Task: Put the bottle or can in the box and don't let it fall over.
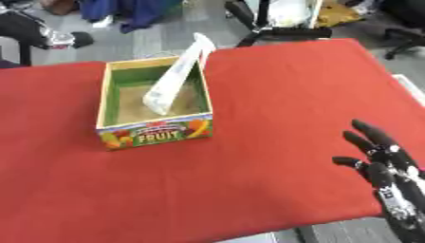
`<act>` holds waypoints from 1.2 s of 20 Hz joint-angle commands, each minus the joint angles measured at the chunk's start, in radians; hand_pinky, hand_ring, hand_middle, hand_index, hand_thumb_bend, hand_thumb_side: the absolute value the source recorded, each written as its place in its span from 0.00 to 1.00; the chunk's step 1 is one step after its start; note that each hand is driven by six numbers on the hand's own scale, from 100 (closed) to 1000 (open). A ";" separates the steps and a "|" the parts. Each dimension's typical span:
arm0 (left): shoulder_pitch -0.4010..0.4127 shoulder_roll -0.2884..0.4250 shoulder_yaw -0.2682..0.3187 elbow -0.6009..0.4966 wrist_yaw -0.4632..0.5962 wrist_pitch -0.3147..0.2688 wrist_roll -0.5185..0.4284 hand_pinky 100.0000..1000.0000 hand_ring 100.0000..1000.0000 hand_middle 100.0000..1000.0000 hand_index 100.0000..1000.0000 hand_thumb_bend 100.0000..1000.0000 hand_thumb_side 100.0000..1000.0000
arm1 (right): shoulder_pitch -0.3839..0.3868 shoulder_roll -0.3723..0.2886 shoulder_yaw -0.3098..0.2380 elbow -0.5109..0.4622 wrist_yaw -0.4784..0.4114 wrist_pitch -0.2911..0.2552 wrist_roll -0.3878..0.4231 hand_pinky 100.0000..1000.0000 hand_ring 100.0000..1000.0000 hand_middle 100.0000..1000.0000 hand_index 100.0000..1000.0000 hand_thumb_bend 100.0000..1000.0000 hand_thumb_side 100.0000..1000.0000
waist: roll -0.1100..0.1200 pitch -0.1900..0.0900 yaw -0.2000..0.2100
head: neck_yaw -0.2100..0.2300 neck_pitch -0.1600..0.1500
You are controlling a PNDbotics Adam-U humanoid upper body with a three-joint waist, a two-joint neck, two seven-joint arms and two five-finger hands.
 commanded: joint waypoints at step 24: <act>0.593 -0.568 0.390 -0.301 0.238 0.151 0.641 0.66 0.56 0.48 0.71 0.29 0.57 | 0.045 0.008 -0.002 -0.016 -0.001 -0.018 0.006 0.76 1.00 1.00 0.97 0.00 0.50 | -0.064 -0.025 0.123 | 0.025 0.023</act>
